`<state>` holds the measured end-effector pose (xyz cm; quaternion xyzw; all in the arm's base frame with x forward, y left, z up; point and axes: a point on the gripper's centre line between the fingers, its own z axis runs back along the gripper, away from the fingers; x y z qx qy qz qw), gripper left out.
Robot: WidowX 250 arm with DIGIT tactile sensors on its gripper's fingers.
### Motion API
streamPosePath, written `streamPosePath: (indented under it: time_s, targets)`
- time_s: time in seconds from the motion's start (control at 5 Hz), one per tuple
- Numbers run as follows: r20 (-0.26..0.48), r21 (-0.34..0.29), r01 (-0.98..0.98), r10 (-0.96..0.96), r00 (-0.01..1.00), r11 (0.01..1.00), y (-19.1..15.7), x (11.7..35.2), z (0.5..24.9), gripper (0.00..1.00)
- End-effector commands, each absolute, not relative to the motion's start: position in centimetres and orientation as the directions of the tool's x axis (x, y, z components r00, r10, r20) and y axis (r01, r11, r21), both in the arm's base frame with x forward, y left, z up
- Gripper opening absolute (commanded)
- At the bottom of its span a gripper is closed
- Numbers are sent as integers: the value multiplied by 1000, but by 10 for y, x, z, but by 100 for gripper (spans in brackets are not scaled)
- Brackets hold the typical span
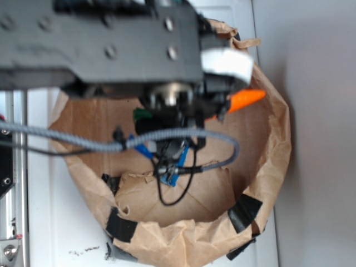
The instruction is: Grab the carrot.
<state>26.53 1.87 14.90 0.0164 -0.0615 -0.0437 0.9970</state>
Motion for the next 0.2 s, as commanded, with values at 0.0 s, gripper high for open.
streamPosePath:
  time_s: [0.0]
  targets:
    - [165,152,129,-154,974,980,22,262,168,40]
